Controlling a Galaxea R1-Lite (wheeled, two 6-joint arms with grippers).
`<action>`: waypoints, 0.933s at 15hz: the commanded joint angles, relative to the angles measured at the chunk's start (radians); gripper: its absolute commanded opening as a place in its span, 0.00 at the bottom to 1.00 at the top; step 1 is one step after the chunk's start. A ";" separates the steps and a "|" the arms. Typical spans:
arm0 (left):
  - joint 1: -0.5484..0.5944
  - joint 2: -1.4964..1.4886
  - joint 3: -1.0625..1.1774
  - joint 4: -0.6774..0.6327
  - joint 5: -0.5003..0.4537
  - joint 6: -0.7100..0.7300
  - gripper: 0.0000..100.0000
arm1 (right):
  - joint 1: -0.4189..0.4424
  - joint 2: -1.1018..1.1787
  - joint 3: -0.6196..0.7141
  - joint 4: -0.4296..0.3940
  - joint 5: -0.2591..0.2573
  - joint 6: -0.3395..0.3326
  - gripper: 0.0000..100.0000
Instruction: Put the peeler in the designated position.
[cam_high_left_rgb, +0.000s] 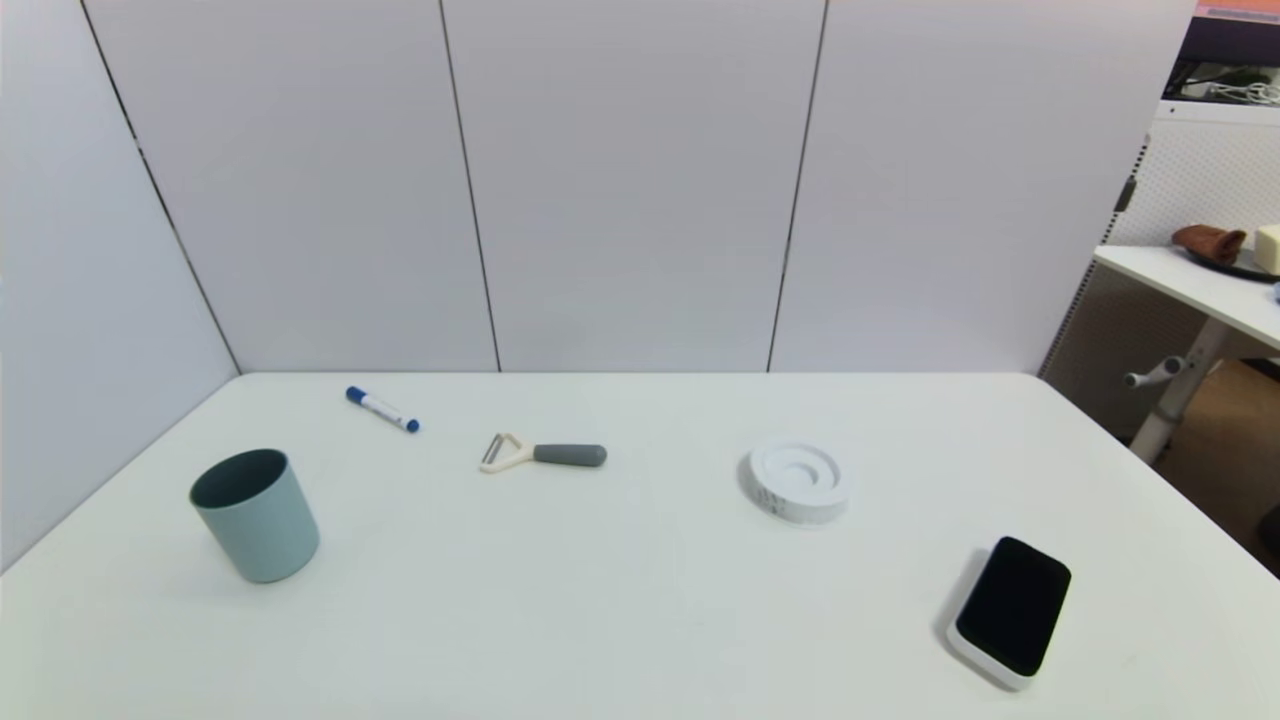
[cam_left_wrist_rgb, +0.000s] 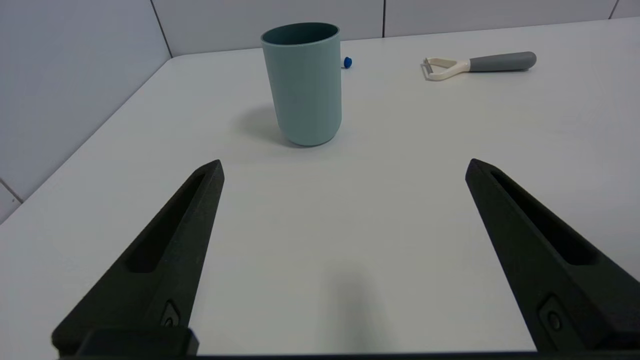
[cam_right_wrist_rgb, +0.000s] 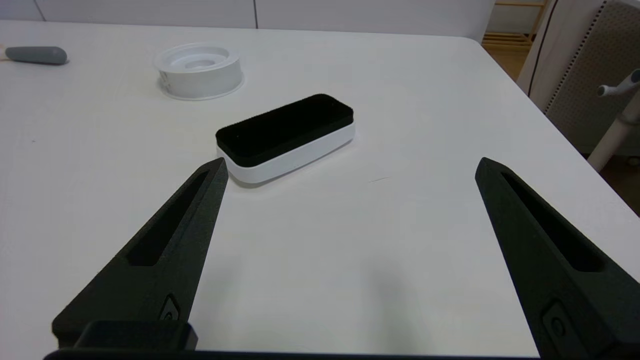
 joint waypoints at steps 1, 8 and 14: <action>0.000 0.000 0.000 0.000 0.000 0.000 1.00 | 0.000 0.000 0.000 0.001 0.000 0.003 1.00; 0.000 0.000 0.000 0.000 0.000 0.002 1.00 | 0.000 0.000 0.000 0.000 0.000 0.003 1.00; 0.000 0.017 0.000 0.003 0.018 -0.076 1.00 | 0.000 0.000 0.000 0.000 0.000 0.003 1.00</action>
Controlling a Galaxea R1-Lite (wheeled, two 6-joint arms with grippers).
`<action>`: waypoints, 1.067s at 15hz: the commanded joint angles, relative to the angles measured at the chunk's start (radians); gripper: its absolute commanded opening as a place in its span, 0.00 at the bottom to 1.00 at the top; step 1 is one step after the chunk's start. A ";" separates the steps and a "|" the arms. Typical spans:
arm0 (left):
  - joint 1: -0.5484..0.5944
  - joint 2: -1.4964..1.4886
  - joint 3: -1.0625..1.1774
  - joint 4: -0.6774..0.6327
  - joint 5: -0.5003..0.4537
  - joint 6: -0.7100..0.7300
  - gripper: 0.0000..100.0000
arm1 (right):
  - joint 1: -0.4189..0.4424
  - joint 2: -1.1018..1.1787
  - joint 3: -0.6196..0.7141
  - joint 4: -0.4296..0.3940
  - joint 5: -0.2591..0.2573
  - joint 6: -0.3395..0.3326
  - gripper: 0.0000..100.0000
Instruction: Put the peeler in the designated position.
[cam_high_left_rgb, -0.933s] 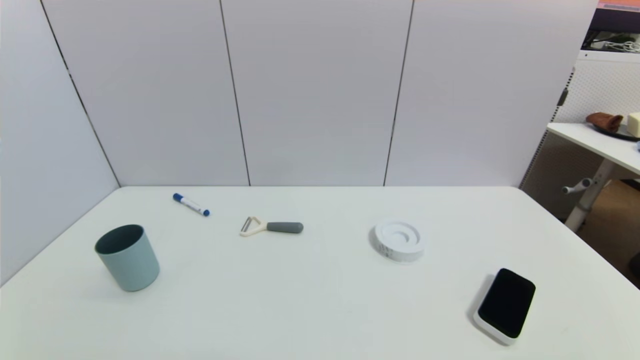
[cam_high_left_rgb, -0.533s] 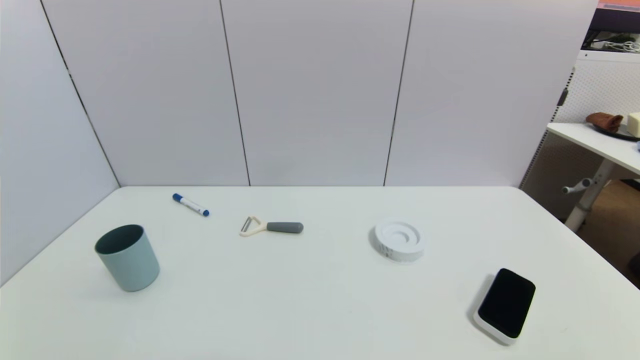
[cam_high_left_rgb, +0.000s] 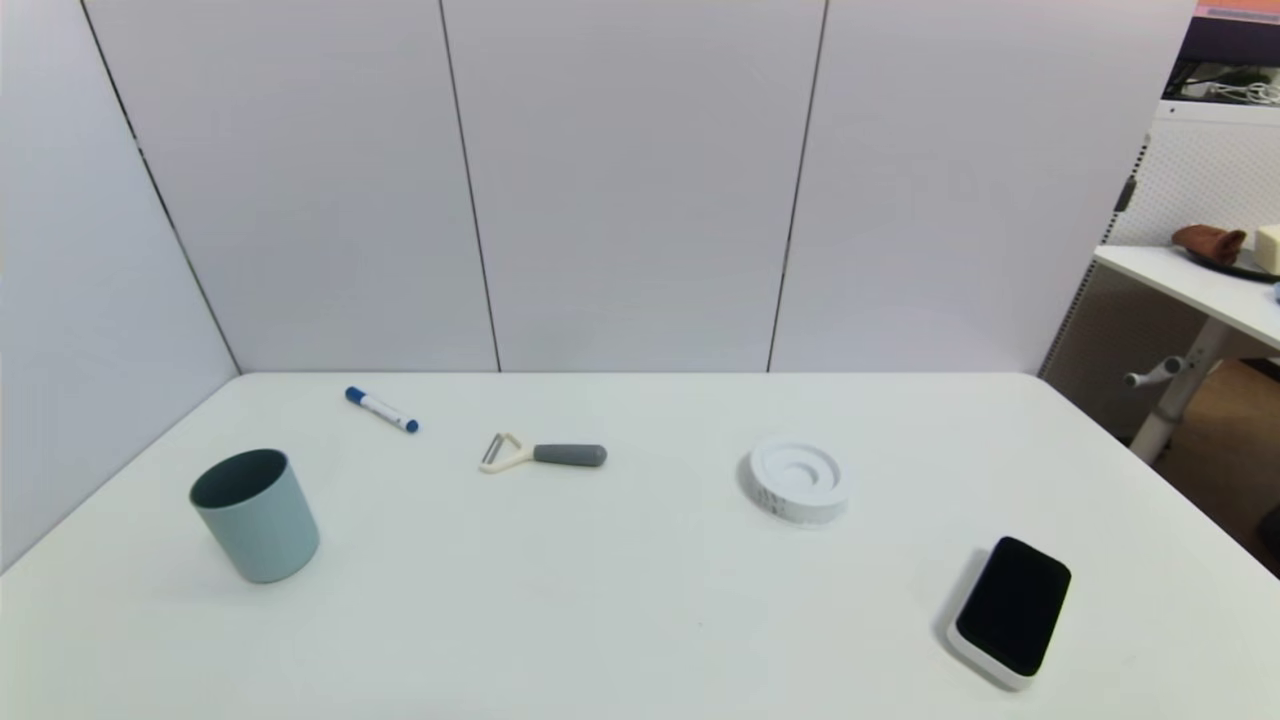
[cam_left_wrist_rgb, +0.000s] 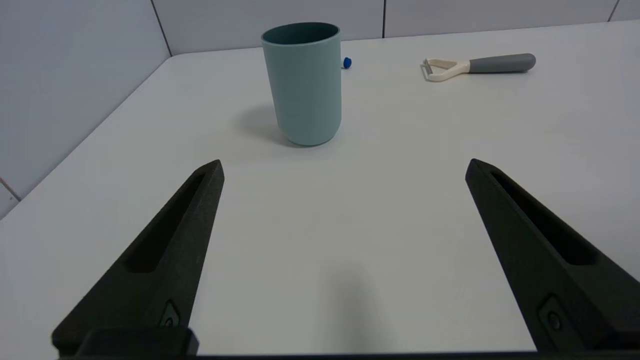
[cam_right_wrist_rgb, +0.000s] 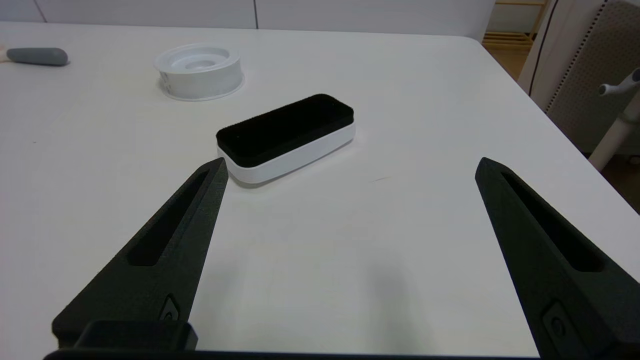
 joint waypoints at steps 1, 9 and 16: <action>0.000 0.080 -0.009 -0.002 0.029 -0.062 1.00 | 0.000 0.000 0.000 0.000 0.000 0.000 1.00; -0.067 0.848 -0.753 0.104 0.021 -0.053 1.00 | 0.000 0.000 0.000 0.000 0.000 0.000 1.00; -0.067 1.314 -1.466 0.271 -0.155 0.294 1.00 | 0.000 0.000 0.000 0.000 0.000 0.000 1.00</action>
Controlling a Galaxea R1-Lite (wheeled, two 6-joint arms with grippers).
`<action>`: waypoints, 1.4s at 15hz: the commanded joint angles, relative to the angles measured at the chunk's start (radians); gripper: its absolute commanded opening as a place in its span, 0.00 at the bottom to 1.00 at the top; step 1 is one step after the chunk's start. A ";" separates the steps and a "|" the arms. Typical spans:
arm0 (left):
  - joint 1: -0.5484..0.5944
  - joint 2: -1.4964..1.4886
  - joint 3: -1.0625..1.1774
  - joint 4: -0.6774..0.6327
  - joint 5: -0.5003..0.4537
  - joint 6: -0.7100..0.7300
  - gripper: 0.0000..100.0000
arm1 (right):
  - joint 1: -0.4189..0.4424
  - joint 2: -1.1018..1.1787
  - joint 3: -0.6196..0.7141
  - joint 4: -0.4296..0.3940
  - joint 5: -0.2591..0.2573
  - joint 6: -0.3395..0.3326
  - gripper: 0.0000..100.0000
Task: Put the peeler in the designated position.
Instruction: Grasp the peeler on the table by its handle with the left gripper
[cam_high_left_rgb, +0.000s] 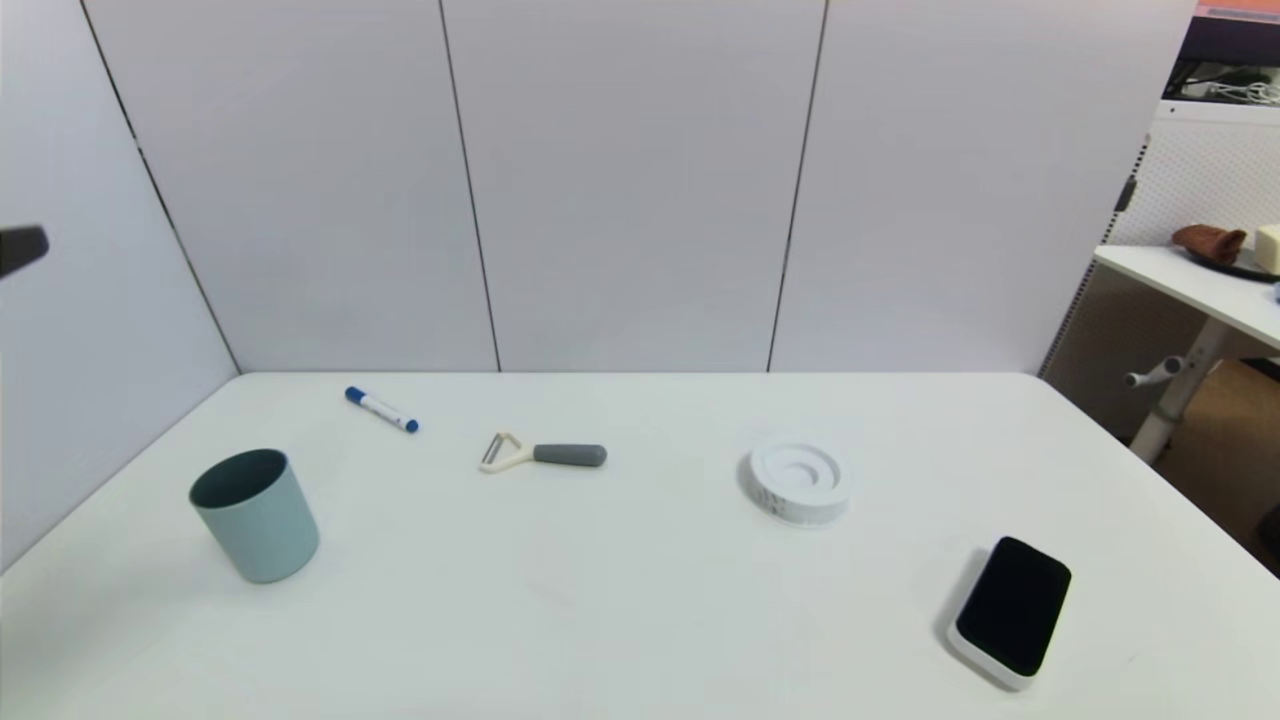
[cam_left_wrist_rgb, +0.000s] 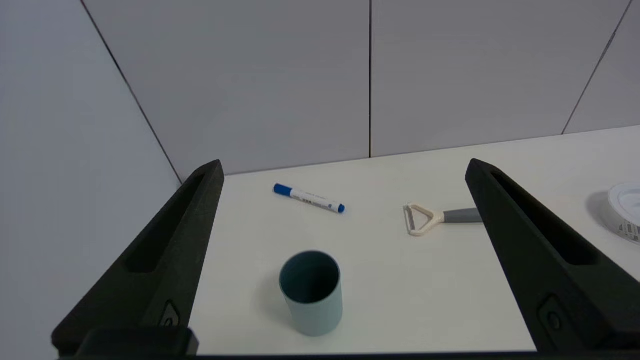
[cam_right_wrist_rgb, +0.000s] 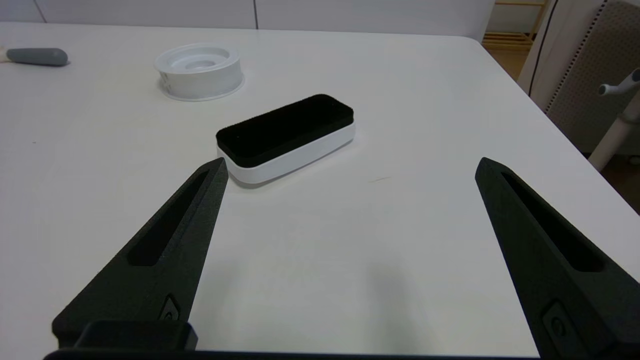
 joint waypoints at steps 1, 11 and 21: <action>-0.016 0.419 -0.440 0.090 -0.175 0.296 1.00 | 0.000 0.000 0.000 0.002 0.001 -0.001 1.00; -0.214 0.822 -0.804 0.510 -0.331 0.897 1.00 | 0.000 0.000 0.000 0.002 0.001 -0.001 1.00; -0.295 1.141 -0.877 0.640 -0.379 1.063 1.00 | 0.000 0.000 0.000 0.000 0.001 -0.001 1.00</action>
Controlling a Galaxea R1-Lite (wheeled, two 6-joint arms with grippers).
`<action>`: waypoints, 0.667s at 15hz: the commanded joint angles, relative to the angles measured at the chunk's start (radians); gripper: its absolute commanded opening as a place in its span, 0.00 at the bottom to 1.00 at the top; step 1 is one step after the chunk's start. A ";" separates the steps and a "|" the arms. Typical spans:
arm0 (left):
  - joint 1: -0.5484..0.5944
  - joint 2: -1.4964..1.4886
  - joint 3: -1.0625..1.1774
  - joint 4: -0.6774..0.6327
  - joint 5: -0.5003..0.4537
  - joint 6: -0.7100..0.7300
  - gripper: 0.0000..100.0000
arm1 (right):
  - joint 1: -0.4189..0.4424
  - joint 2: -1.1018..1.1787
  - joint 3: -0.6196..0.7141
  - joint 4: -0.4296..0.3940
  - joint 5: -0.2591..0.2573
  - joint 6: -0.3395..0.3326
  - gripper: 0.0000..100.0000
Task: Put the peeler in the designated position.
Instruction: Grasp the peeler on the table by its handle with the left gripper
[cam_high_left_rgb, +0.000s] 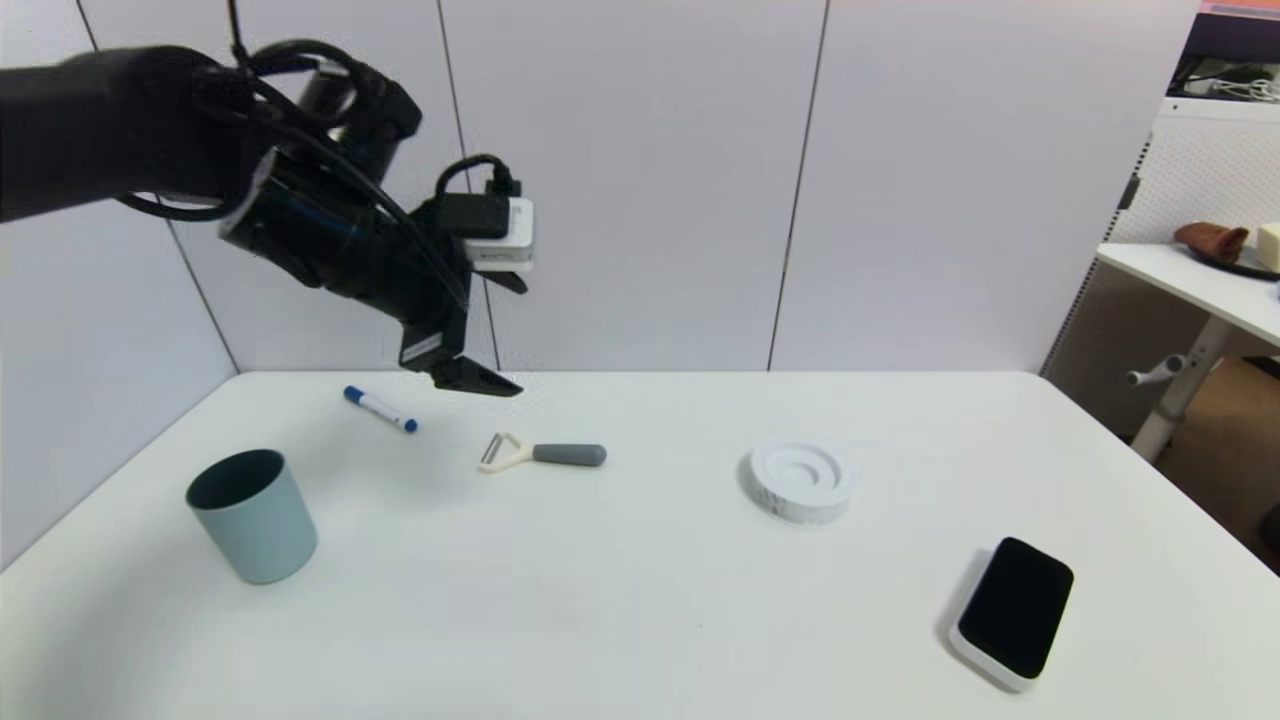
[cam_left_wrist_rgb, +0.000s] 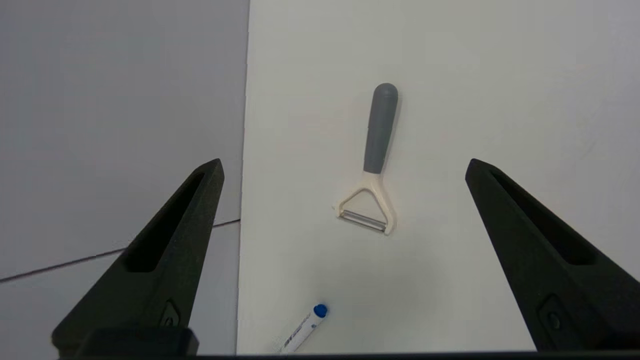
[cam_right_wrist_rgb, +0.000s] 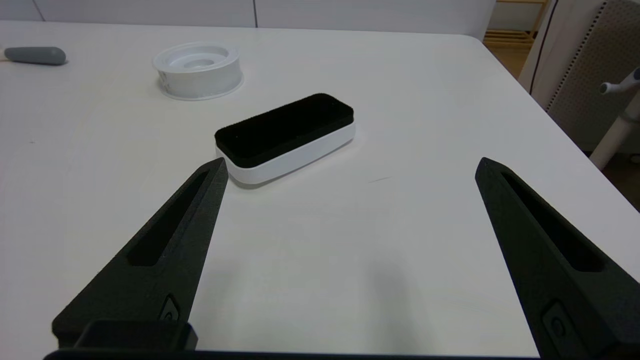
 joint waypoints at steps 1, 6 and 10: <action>-0.010 0.134 -0.007 0.005 -0.067 -0.042 1.00 | 0.000 0.000 0.000 0.001 0.000 -0.001 1.00; -0.001 0.221 -0.013 -0.001 -0.182 -0.223 1.00 | 0.000 0.000 0.000 0.001 0.000 -0.001 1.00; 0.031 0.316 -0.013 -0.066 -0.281 -0.230 1.00 | 0.000 0.000 0.000 0.000 0.000 -0.001 1.00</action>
